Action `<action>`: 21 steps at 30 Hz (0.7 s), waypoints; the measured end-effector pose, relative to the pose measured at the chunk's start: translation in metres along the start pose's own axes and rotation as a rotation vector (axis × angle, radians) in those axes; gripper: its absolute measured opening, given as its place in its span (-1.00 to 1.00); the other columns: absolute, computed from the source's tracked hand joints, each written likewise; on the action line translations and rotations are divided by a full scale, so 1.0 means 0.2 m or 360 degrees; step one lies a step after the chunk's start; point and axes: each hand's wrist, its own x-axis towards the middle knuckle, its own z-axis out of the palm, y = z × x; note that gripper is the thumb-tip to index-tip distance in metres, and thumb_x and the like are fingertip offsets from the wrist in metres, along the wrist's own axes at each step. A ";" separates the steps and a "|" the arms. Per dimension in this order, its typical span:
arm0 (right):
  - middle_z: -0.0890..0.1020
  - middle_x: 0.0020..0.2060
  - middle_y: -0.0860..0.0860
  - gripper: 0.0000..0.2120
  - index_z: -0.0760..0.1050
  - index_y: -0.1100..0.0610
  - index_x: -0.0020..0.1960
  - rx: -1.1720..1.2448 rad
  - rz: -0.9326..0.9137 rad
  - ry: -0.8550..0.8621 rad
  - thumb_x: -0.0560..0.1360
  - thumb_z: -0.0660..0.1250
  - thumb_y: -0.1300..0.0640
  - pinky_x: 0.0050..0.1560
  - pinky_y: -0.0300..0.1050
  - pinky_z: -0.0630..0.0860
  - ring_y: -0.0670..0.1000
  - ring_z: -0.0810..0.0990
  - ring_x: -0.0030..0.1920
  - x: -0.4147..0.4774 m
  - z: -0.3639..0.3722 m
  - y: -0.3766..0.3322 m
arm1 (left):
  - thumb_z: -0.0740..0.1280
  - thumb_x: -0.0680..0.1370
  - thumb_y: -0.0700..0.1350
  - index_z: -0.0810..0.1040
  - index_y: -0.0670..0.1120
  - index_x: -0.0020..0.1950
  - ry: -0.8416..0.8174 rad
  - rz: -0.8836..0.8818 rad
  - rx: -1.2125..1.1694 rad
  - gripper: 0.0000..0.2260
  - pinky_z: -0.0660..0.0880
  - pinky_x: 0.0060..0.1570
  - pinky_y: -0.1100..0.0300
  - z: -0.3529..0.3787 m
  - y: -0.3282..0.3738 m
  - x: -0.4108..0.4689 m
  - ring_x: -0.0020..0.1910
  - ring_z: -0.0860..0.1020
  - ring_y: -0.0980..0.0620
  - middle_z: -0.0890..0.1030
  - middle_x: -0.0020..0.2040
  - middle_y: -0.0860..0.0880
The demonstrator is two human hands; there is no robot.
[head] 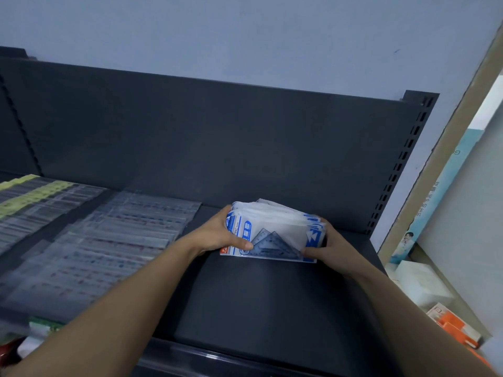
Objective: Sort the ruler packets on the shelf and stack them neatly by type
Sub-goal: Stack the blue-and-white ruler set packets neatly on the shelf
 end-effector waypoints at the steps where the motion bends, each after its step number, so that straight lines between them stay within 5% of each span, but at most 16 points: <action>1: 0.61 0.02 -0.12 -0.31 0.25 -0.03 0.34 -0.0016 0.0012 0.0014 0.38 0.41 0.45 -0.01 -0.27 0.54 -0.18 0.61 -0.03 0.00 0.00 0.00 | 0.62 0.12 -0.15 0.38 0.00 0.31 -0.0008 0.0014 -0.0019 -0.19 0.52 0.20 0.04 0.01 -0.01 0.00 0.12 0.61 0.06 0.61 0.15 0.03; 9: 0.63 0.05 -0.05 -0.27 0.25 -0.03 0.37 0.0151 0.0070 0.0082 0.35 0.39 0.47 0.01 -0.14 0.56 -0.07 0.65 0.00 0.00 0.02 0.03 | 0.65 0.18 -0.16 0.35 0.08 0.24 0.0100 0.0093 0.0129 -0.26 0.52 0.14 0.15 0.03 0.00 0.00 0.14 0.55 0.11 0.48 0.21 0.07; 16: 0.59 0.10 -0.09 -0.17 0.21 -0.01 0.38 -0.0070 0.0019 -0.0022 0.27 0.57 0.33 0.11 -0.18 0.52 -0.10 0.61 0.08 0.00 0.00 0.00 | 0.60 0.25 -0.29 0.38 -0.02 0.20 0.0114 0.0122 0.0086 -0.36 0.59 -0.01 0.11 0.05 0.01 0.00 -0.04 0.64 0.02 0.64 0.00 -0.02; 21: 0.54 0.17 -0.21 -0.06 0.15 -0.14 0.40 -0.0141 -0.0218 0.0035 0.25 0.58 0.35 0.12 -0.34 0.49 -0.22 0.55 0.15 -0.03 -0.01 0.01 | 0.58 0.26 -0.32 0.18 0.14 0.41 0.0142 0.0229 0.0120 -0.11 0.56 -0.09 0.31 0.07 0.03 -0.02 -0.04 0.60 0.15 0.50 0.15 0.17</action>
